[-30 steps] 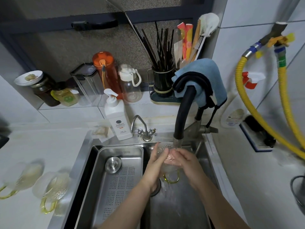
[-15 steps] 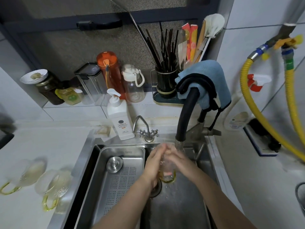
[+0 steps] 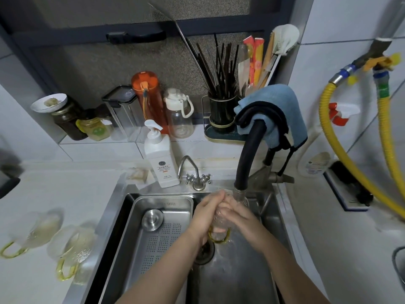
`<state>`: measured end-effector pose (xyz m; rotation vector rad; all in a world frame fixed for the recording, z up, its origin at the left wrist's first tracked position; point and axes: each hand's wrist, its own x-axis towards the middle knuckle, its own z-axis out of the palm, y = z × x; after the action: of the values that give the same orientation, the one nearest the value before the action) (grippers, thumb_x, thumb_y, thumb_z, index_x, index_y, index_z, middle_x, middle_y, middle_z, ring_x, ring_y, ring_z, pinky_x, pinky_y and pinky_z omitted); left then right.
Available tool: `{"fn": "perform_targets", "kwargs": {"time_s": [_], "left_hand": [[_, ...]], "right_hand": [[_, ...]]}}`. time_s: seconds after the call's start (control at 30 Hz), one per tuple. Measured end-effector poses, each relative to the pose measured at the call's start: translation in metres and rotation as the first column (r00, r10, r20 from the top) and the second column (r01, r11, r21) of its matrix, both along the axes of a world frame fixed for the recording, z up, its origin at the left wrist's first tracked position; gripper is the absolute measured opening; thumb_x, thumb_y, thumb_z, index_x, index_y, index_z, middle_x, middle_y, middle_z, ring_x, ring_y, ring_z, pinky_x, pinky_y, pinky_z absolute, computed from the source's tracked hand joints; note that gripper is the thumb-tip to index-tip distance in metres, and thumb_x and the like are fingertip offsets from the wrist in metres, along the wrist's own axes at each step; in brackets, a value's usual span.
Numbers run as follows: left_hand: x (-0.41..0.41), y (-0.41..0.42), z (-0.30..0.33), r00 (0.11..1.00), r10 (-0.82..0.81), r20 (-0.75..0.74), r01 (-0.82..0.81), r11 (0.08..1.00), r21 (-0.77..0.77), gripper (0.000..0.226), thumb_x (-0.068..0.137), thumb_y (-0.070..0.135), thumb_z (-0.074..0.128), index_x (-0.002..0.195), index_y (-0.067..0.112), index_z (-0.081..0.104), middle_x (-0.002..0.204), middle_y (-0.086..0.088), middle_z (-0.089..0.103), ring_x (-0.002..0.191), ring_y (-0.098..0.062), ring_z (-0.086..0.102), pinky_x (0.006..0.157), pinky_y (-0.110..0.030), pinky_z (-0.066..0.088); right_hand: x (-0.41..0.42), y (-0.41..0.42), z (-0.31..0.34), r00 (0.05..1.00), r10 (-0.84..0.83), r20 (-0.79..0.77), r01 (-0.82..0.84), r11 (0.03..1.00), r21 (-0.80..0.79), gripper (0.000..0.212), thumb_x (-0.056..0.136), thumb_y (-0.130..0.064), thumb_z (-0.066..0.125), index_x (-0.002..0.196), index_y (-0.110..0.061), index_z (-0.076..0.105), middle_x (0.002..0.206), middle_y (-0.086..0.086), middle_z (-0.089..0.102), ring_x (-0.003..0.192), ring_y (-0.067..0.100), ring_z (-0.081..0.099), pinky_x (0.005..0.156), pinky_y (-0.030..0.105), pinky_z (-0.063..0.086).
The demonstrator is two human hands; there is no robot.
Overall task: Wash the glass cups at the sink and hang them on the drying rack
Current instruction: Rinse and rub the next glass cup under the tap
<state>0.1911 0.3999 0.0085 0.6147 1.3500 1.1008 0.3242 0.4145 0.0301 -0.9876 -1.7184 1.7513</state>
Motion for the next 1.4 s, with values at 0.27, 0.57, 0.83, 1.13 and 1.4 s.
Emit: {"fn": "perform_targets", "kwargs": {"time_s": [0.27, 0.57, 0.83, 1.13, 1.4], "left_hand": [[-0.014, -0.005, 0.004, 0.993, -0.091, 0.071, 0.095, 0.994, -0.050, 0.068, 0.078, 0.069, 0.060, 0.135, 0.034, 0.047, 0.125, -0.003, 0.061, 0.108, -0.027, 0.063, 0.079, -0.032, 0.050], [-0.008, -0.017, -0.011, 0.978, -0.024, 0.206, 0.037, 0.997, -0.061, 0.035, 0.095, 0.052, 0.042, 0.121, 0.035, 0.058, 0.102, -0.003, 0.073, 0.091, -0.020, 0.068, 0.083, -0.037, 0.051], [0.006, -0.028, -0.023, 0.996, -0.083, -0.044, 0.085, 0.995, 0.053, 0.089, 0.071, 0.073, 0.064, 0.145, 0.040, 0.029, 0.141, 0.011, 0.050, 0.129, -0.007, 0.048, 0.113, -0.035, 0.034], [0.006, -0.013, -0.012, 0.989, 0.064, 0.130, -0.072, 0.995, 0.062, 0.065, 0.076, 0.044, 0.076, 0.131, 0.017, 0.053, 0.110, -0.012, 0.072, 0.095, -0.025, 0.071, 0.078, -0.033, 0.056], [0.006, -0.005, -0.001, 0.972, 0.010, 0.235, -0.025, 0.998, 0.061, 0.053, 0.084, 0.046, 0.065, 0.130, 0.031, 0.044, 0.111, -0.007, 0.073, 0.098, -0.024, 0.071, 0.081, -0.039, 0.057]], "right_hand": [[0.020, 0.002, -0.011, 0.971, -0.081, 0.223, 0.031, 0.975, 0.218, 0.021, 0.097, -0.025, 0.051, 0.111, -0.024, 0.067, 0.104, -0.011, 0.072, 0.099, 0.001, 0.066, 0.092, 0.024, 0.052], [0.012, -0.003, -0.021, 0.988, -0.090, 0.126, 0.089, 0.996, 0.011, 0.028, 0.097, -0.023, 0.052, 0.123, -0.032, 0.056, 0.115, -0.011, 0.068, 0.108, 0.005, 0.064, 0.096, 0.031, 0.049], [0.005, 0.002, -0.016, 0.937, -0.338, 0.089, 0.341, 0.940, -0.023, 0.021, 0.094, -0.022, 0.058, 0.081, -0.028, 0.073, 0.081, -0.003, 0.074, 0.080, 0.015, 0.069, 0.080, 0.040, 0.050], [0.001, -0.010, -0.021, 0.960, -0.244, 0.135, 0.233, 0.968, 0.096, 0.015, 0.096, -0.028, 0.053, 0.094, -0.033, 0.067, 0.090, -0.007, 0.073, 0.088, 0.004, 0.068, 0.085, 0.027, 0.052], [-0.002, 0.000, -0.015, 0.958, -0.280, 0.060, 0.274, 0.957, 0.098, 0.014, 0.094, -0.021, 0.059, 0.096, -0.014, 0.070, 0.089, 0.000, 0.075, 0.087, 0.009, 0.070, 0.082, 0.027, 0.053]]}}
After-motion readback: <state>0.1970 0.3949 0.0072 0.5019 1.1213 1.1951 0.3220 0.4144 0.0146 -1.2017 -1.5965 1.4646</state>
